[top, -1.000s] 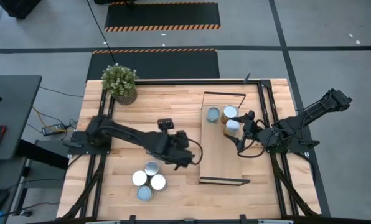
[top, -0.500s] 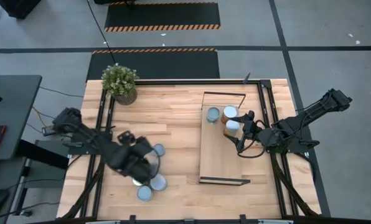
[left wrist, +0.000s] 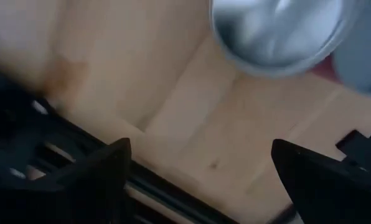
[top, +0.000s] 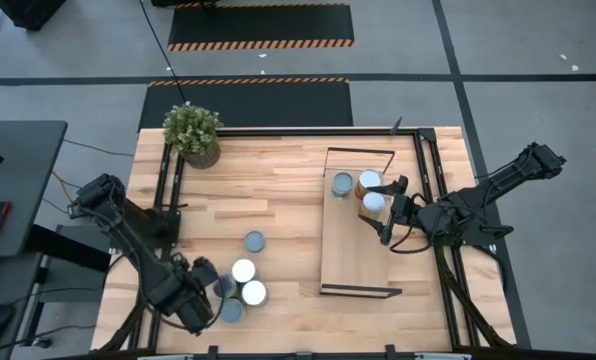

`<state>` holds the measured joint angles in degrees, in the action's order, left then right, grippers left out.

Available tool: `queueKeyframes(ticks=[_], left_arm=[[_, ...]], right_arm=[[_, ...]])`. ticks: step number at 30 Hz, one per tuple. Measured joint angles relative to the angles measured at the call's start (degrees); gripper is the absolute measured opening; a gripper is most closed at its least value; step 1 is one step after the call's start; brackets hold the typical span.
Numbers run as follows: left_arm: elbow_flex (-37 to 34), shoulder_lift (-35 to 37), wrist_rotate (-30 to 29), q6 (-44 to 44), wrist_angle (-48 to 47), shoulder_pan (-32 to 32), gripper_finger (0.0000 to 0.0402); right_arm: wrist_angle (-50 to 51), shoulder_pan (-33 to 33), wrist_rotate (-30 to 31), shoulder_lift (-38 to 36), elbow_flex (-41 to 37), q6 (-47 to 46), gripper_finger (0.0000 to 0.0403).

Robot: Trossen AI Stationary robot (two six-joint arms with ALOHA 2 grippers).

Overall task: Pick and place cans onto a shelf
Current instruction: Put the canned oranges on the shelf

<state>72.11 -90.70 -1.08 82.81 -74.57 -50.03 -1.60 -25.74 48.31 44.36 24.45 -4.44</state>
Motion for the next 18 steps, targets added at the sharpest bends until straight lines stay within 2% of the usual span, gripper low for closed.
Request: queueKeyframes(ticks=[3, 10, 14, 18], left_arm=[[-3.6, 0.0, 0.7, 3.9, 6.2, -1.4, 0.0394], [-11.1, 0.0, -5.3, 4.6, 14.3, -0.3, 0.0394], [-12.6, 0.0, -9.9, 1.6, 18.8, 1.4, 0.0394], [-12.5, 0.0, -11.8, -2.5, 21.3, 3.2, 0.0394]], right_arm=[[-0.6, 0.1, 0.0, 0.0, 0.0, 1.3, 0.0388], [-3.4, 0.1, 0.0, 0.0, 0.0, 4.7, 0.0388], [-3.4, 0.1, 0.0, 0.0, 0.0, 5.1, 0.0388], [-3.4, 0.1, 0.0, 0.0, 0.0, 5.1, 0.0388]])
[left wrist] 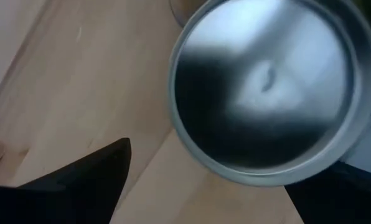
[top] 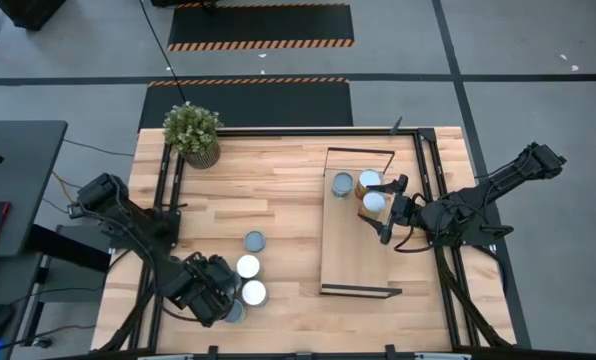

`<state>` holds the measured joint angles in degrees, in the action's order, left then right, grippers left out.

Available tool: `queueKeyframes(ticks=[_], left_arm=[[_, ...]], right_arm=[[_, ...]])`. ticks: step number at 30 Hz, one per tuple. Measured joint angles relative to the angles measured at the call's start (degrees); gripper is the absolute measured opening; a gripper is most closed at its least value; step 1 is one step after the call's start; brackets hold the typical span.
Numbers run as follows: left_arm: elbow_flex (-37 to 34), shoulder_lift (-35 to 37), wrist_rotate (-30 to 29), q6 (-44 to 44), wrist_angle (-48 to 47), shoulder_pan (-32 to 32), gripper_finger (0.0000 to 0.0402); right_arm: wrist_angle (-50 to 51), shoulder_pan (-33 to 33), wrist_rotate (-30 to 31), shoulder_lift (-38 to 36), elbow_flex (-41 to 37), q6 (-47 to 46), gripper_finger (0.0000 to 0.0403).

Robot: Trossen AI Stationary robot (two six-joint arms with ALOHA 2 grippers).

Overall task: Pick and place cans onto a shelf
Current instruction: Put the canned oranges on the shelf

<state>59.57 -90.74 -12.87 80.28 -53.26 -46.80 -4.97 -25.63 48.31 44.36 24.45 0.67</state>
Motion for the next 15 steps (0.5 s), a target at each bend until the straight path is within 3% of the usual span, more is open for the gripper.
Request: queueKeyframes(ticks=[15], left_arm=[[0.0, 0.0, -5.8, -2.0, 2.8, 1.4, 0.0394]], right_arm=[[-0.3, 0.0, 0.0, 0.0, 0.0, 0.0, 0.0388]])
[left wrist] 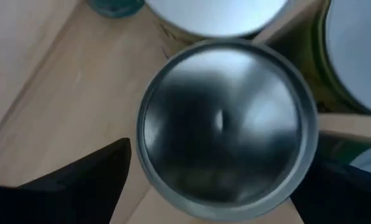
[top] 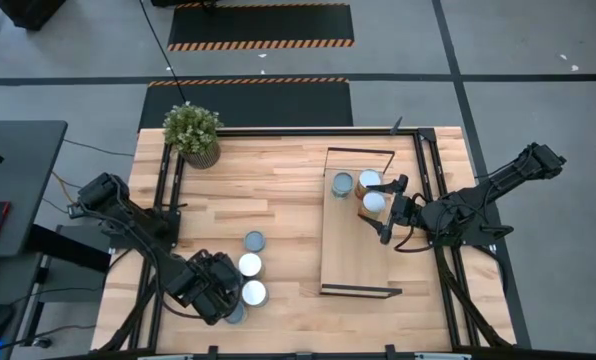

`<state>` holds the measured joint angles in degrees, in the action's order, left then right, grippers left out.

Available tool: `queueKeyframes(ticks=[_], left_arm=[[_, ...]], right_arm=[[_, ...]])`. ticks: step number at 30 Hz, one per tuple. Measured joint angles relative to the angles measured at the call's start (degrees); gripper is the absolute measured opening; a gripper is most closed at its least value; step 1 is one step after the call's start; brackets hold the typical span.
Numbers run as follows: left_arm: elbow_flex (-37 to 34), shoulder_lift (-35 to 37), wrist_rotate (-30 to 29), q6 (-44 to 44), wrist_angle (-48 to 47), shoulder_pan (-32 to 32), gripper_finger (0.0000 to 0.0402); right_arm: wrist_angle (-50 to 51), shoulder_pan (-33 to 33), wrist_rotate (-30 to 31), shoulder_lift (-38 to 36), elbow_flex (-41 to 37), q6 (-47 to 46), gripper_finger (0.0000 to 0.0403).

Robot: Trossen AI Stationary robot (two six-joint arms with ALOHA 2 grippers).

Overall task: Pick and place cans onto a shelf
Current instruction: Put the canned oranges on the shelf

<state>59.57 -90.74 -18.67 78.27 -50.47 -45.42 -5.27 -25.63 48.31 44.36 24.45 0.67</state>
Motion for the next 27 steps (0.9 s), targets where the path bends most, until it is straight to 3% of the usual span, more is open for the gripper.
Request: queueKeyframes(ticks=[15, 27], left_arm=[[0.0, 0.0, -4.0, -3.8, 0.7, 3.3, 0.0379], [0.1, 0.4, 1.9, -4.6, -2.1, 4.5, 0.0323]], right_arm=[[-0.1, 0.0, 0.0, 0.0, 0.0, 0.0, 0.0388], [-0.2, 0.0, 0.0, 0.0, 0.0, 0.0, 0.0388]])
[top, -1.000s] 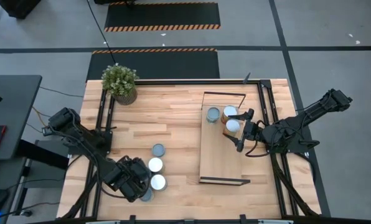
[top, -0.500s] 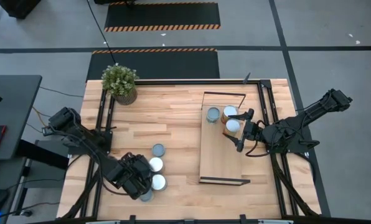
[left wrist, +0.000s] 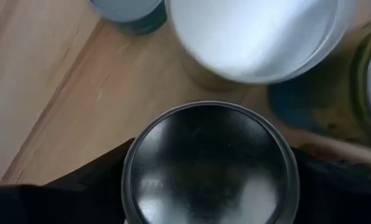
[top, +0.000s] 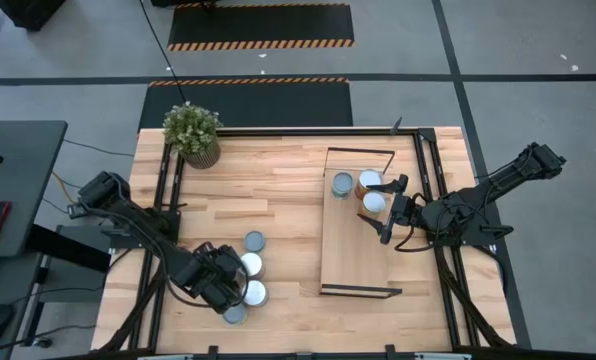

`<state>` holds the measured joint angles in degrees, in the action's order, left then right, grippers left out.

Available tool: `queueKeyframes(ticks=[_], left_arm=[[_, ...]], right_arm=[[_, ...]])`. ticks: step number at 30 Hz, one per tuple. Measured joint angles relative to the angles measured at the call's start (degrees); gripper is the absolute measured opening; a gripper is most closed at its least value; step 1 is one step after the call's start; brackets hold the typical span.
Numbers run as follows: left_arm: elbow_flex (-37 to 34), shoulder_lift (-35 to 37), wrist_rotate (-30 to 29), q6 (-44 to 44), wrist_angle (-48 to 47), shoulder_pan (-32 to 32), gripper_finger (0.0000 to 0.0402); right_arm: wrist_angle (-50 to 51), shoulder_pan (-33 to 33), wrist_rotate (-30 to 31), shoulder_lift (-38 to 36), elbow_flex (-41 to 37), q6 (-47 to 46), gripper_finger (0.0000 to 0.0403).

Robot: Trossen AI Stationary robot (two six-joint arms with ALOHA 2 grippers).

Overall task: Pick and place cans onto a shelf
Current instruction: Put the canned oranges on the shelf

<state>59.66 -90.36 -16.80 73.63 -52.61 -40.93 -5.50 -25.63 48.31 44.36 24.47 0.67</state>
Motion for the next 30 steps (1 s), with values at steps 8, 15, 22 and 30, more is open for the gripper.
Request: queueKeyframes(ticks=[8, 15, 22, 30], left_arm=[[3.6, 2.2, 1.6, -1.6, -14.2, 3.7, 0.0323], [10.6, 2.3, -1.4, -15.4, -16.9, 13.5, 0.0323], [15.5, 2.3, -3.8, -31.8, -11.3, 24.3, 0.0323], [15.9, -0.2, -1.3, -48.1, 11.3, 32.0, 0.0323]], right_arm=[[-1.1, 0.0, 0.0, 0.0, 0.0, 0.6, 0.0388], [-1.1, 1.2, 0.0, 0.1, 0.0, 0.6, 0.0388], [-0.9, 1.4, 0.0, 0.6, 0.0, 0.6, 0.0388], [0.5, 1.4, 0.0, 0.6, 0.0, 0.4, 0.0388]])
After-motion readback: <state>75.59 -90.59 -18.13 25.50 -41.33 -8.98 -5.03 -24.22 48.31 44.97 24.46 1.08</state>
